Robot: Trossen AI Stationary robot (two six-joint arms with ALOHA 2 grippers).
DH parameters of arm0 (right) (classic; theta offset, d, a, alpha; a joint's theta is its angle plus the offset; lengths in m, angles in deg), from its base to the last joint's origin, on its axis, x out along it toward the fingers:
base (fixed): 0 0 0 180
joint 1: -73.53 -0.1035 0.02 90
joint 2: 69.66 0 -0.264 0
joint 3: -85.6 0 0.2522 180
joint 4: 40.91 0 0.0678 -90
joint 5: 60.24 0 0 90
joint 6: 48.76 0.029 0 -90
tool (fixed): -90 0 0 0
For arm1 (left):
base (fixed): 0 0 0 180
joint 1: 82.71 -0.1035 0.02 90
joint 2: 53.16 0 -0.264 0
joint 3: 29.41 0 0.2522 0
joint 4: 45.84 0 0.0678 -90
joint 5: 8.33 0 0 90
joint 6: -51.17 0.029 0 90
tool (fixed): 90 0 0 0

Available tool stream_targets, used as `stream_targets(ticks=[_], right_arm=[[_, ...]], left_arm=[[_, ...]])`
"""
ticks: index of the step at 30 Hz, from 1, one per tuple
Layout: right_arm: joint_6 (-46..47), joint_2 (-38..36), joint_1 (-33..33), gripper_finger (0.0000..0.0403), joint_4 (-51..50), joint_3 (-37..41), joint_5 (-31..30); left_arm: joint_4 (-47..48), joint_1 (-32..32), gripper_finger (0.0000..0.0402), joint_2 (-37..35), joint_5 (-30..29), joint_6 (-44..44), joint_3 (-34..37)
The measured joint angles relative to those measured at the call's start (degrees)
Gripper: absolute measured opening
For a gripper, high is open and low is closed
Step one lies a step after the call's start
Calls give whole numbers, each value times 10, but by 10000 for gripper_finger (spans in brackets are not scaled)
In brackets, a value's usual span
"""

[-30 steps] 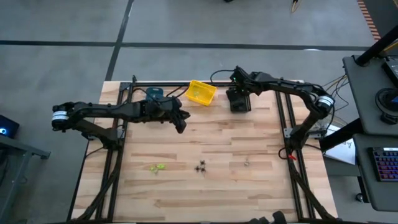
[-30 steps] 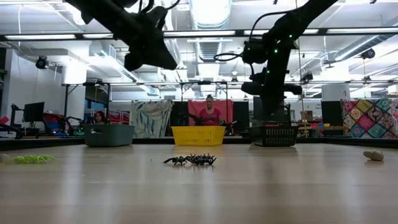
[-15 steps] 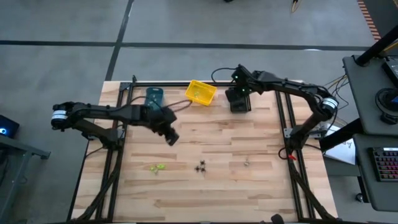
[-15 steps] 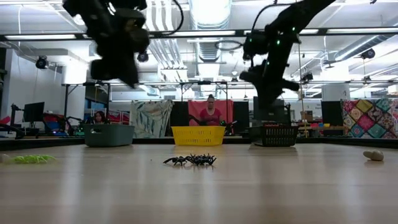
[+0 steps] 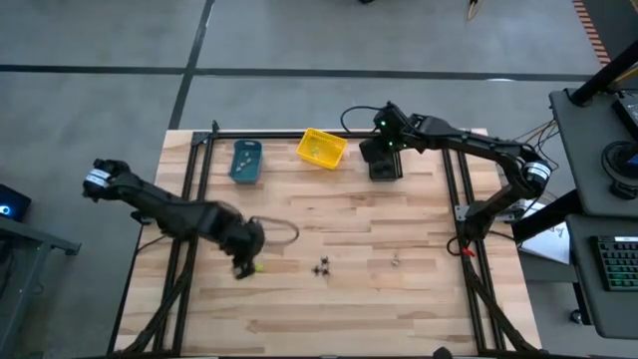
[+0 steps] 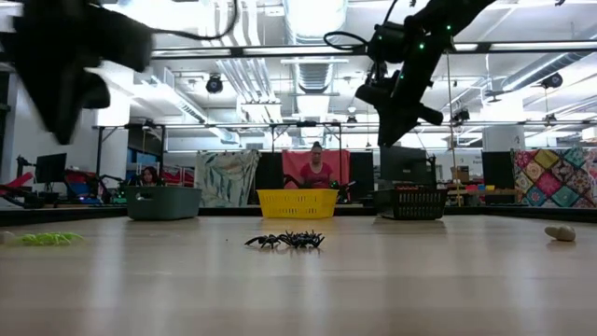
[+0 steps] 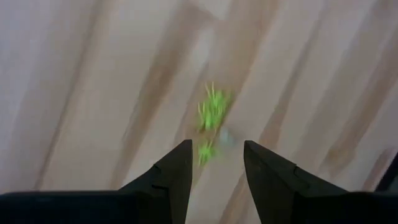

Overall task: Sort Halloween decoration
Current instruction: Put the green spider toy into the yellow bin

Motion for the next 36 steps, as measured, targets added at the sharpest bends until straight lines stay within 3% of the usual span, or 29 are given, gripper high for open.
stream_targets(ticks=[5, 11, 24, 36], right_arm=[[-3, 0, -6, 68, 0, 3, 0], [-8, 0, -24, 68, 0, 11, 0], [15, 0, -59, 68, 0, 17, 0], [22, 0, -62, 68, 3, 17, 0]], left_arm=[[-13, 87, 128, -19, -11, 54, 37], [-89, 136, 128, -55, -27, 54, 109], [-186, 138, 128, -55, -45, 16, 212], [-253, 138, 128, -48, -46, -40, 253]])
